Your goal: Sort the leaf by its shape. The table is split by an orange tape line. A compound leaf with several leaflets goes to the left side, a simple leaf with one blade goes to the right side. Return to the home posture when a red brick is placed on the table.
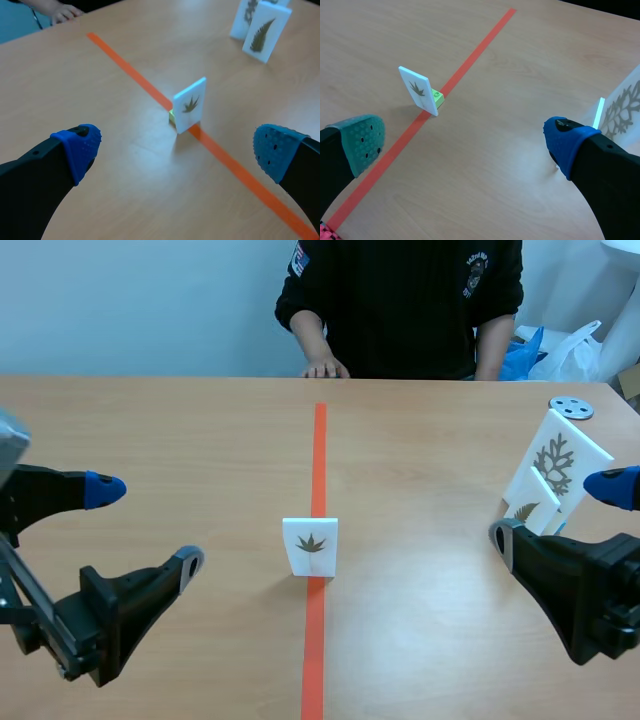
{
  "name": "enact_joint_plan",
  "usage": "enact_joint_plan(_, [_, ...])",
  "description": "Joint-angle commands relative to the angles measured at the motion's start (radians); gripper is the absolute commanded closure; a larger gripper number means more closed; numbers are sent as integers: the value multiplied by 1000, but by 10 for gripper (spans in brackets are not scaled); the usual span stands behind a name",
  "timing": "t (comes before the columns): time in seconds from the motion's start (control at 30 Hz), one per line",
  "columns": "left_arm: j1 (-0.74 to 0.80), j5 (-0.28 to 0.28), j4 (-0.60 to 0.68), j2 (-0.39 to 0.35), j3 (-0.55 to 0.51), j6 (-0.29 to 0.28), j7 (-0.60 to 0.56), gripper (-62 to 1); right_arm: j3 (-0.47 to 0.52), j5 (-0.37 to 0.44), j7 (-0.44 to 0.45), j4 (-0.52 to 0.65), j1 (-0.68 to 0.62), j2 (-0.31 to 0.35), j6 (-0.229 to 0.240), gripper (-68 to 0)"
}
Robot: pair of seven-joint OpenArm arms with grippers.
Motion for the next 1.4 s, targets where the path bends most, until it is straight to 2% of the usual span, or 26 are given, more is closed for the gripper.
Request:
enact_joint_plan(0.0, [-39, -10, -41, 0, 24, -13, -15, -623, 3, 10, 19, 3, 12, 3, -2, -679])
enact_joint_plan(0.1, [-120, -10, -137, 0, 78, -54, -25, -623, 3, 10, 19, 3, 12, 3, -9, -679])
enact_joint_plan(0.27, [-258, -2, -292, 0, 189, -72, -90, -623, 3, 3, 20, 3, 14, 3, -20, -679])
enact_joint_plan(0.6, [-522, 161, -552, 32, 450, -73, -283, -623, 3, -1, 31, 3, 14, 3, -24, -679])
enact_joint_plan(0.7, [-593, 175, -632, 70, 509, -72, -327, -623, 3, -11, 31, 3, 14, 3, -24, -679])
enact_joint_plan(0.93, [-729, 272, -827, 164, 619, -61, -436, -623, 3, -23, 31, 3, 14, 3, -24, -679])
enact_joint_plan(1.03, [-770, 298, -900, 199, 658, -30, -471, -623, 3, -23, 31, 3, 14, 3, -24, -679])
enact_joint_plan(1.1, [-795, 305, -943, 217, 682, -9, -487, -623, 3, -23, 31, 3, 14, 2, -24, -679])
enact_joint_plan(1.23, [-829, 305, -1003, 245, 712, -8, -512, -623, 3, -23, 31, 3, 14, 2, -24, -679])
enact_joint_plan(1.37, [-835, 308, -1024, 261, 743, 31, -516, -623, 3, -23, 32, 3, 14, 2, -24, -679])
